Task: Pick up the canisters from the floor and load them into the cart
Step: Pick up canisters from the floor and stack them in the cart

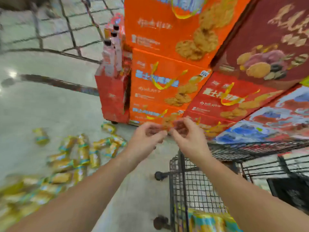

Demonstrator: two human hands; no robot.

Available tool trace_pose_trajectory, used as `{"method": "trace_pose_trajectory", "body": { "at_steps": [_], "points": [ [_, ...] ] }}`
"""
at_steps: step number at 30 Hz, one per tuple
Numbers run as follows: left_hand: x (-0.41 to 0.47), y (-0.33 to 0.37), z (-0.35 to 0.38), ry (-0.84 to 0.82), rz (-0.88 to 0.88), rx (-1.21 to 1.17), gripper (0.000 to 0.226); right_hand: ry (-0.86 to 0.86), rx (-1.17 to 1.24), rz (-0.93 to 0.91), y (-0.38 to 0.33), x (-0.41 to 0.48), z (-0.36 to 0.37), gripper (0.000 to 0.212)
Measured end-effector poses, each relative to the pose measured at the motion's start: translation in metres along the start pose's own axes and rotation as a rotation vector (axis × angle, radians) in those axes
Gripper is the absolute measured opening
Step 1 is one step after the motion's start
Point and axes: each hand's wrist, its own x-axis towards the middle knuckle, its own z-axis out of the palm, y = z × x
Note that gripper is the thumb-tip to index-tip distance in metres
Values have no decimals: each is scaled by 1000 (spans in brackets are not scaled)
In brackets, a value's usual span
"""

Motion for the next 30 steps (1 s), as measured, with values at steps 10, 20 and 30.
{"method": "trace_pose_trajectory", "body": {
  "at_steps": [10, 20, 30],
  "points": [
    [-19, -129, -285, 456, -289, -40, 47, -303, -1, 126, -78, 20, 266, 15],
    [110, -328, -342, 597, -539, -34, 59, -402, -4, 484, 78, 118, 484, 32],
    [304, -552, -304, 592, -724, 93, 92, -334, -82, 699, 288, 213, 683, 91]
  ]
}}
